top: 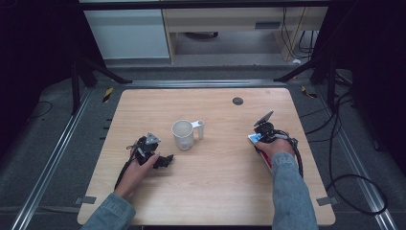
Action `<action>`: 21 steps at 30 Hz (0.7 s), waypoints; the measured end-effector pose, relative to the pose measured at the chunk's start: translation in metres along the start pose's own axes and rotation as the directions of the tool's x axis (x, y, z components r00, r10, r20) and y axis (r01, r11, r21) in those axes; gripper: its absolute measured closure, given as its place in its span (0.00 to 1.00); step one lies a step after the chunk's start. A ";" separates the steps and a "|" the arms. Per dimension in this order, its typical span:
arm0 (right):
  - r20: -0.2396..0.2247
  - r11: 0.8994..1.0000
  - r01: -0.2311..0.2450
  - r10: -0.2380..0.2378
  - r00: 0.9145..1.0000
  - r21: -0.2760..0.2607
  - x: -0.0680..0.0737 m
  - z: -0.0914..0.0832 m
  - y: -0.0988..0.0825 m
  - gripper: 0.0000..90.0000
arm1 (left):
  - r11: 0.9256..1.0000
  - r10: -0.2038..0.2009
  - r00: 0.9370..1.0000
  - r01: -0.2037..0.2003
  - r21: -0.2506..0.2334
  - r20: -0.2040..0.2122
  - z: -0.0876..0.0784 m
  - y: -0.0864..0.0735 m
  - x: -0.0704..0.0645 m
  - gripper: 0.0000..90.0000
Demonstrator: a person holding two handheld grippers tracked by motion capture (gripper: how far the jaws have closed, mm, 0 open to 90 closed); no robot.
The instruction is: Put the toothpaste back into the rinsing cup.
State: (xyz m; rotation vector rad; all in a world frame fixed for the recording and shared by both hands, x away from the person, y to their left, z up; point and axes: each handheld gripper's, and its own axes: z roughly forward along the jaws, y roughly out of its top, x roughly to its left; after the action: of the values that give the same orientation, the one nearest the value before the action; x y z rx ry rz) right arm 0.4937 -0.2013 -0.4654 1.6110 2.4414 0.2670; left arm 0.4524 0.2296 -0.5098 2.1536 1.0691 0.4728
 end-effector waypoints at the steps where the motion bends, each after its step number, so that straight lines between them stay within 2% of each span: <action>1: 0.000 1.000 0.000 0.000 1.000 0.000 0.000 0.000 0.000 0.60 | 1.000 0.000 1.000 0.000 0.000 0.000 0.000 0.000 0.000 0.00; 9: 0.012 1.000 0.010 -0.010 1.000 -0.001 -0.002 0.001 -0.001 0.65 | 1.000 0.000 1.000 0.000 0.000 0.000 0.000 0.000 0.000 0.00; 14: 0.011 1.000 -0.005 0.005 1.000 0.003 -0.002 0.001 -0.001 0.67 | 1.000 0.000 1.000 0.000 -0.001 0.002 0.000 0.000 0.000 0.00; 21: 0.021 1.000 0.017 -0.017 1.000 0.004 -0.001 0.001 -0.001 0.71 | 1.000 0.000 1.000 0.000 -0.002 0.002 0.000 0.000 0.000 0.00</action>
State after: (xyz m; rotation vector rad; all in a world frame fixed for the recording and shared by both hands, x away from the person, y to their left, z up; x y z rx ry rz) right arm 0.4935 -0.2028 -0.4670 1.5855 2.4411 0.2416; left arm 0.4526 0.2295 -0.5100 2.1524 1.0672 0.4714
